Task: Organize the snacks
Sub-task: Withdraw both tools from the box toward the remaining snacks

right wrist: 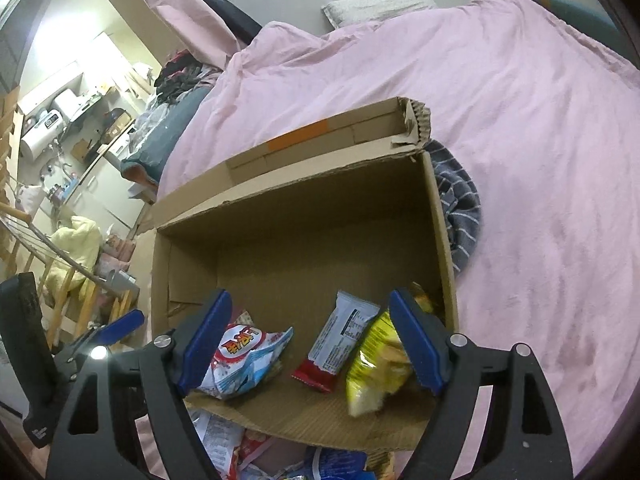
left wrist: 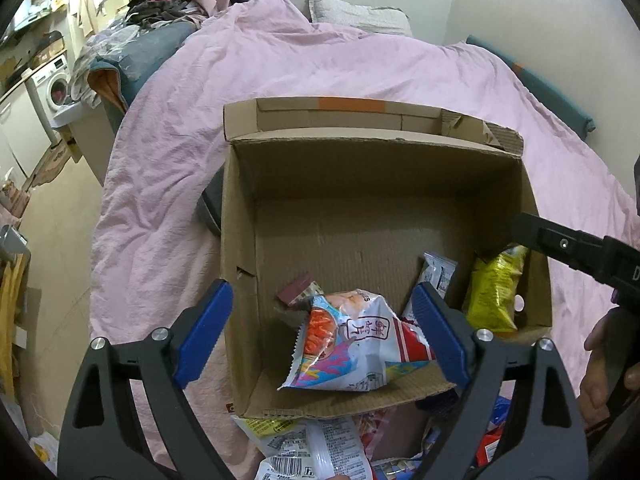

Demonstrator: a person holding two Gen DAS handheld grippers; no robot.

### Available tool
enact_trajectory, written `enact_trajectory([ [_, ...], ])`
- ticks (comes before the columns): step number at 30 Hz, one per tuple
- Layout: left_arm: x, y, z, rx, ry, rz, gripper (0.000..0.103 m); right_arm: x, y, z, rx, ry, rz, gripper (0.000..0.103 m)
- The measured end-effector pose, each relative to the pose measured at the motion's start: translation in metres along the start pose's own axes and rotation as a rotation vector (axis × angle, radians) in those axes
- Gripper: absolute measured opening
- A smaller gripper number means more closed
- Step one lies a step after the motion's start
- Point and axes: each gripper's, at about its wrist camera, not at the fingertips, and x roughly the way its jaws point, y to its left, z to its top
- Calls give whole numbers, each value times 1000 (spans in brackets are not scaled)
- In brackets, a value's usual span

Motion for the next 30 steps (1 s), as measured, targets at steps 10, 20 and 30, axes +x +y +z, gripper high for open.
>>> enact_trajectory([
  [10, -15, -2, -4, -10, -39, -15, 89, -17, 1, 6, 10, -52, -2, 83],
  [20, -49, 23, -4, -129, -118, -32, 101, -49, -2, 1, 49, -117, 30, 89],
  [30, -65, 31, -27, -114, -81, 2, 101, -67, 8, -25, 27, -87, -9, 97],
])
